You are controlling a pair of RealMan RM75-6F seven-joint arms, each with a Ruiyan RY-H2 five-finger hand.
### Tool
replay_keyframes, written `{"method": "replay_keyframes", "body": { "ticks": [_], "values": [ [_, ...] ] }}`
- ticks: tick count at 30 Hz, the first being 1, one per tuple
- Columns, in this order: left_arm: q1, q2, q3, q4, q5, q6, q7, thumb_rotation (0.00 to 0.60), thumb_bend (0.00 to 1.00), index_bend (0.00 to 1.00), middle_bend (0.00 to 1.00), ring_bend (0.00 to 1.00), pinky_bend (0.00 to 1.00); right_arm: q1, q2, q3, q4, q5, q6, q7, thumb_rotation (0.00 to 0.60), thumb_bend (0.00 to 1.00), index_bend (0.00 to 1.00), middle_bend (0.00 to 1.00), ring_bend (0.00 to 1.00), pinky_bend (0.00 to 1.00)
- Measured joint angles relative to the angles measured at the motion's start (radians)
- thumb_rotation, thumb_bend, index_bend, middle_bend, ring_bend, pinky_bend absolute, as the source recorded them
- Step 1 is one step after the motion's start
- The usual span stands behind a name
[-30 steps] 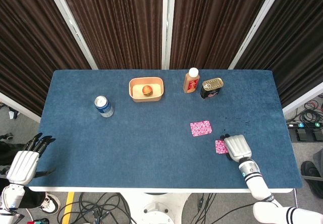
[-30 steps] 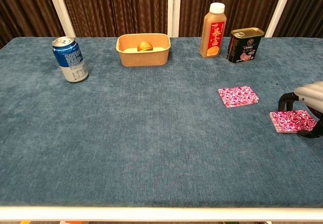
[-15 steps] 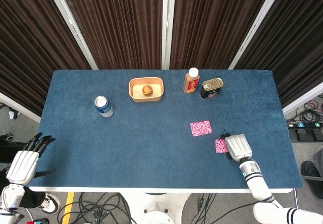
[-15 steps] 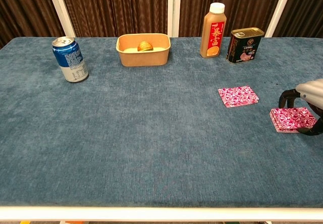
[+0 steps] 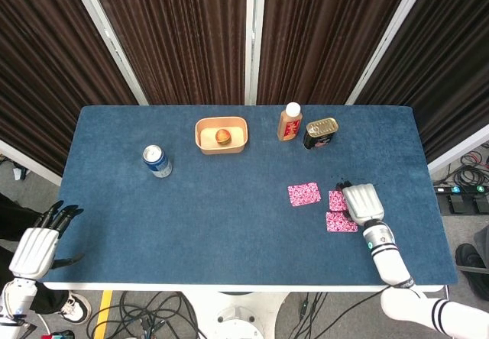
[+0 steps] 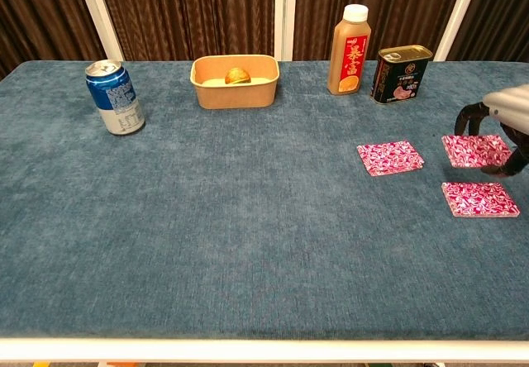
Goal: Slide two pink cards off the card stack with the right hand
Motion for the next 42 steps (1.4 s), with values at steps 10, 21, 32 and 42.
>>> {"method": "replay_keyframes", "body": {
  "ticks": [10,21,32,42],
  "values": [
    [-0.001,0.005,-0.001,-0.005,-0.002,-0.002,0.003,0.600,0.01,0.18,0.15,0.02,0.18,0.071,-0.101,0.036,0.181,0.090,-0.080,-0.034,0.600,0.24,0.44,0.41,0.74,0.77],
    [-0.001,0.005,-0.002,-0.003,-0.003,-0.003,-0.001,0.600,0.01,0.18,0.15,0.02,0.19,0.099,-0.170,0.038,0.299,0.120,-0.122,-0.024,0.600,0.24,0.41,0.35,0.74,0.77],
    [0.000,0.001,-0.001,0.007,-0.004,-0.004,-0.009,0.600,0.01,0.18,0.15,0.02,0.18,0.101,-0.139,0.030,0.270,0.155,-0.144,-0.040,0.600,0.18,0.13,0.16,0.74,0.77],
    [0.000,0.001,-0.003,0.004,-0.003,0.001,-0.007,0.600,0.01,0.18,0.15,0.02,0.18,0.071,-0.064,0.030,0.146,0.102,-0.078,0.011,0.600,0.14,0.12,0.17,0.71,0.77]
  ]
}}
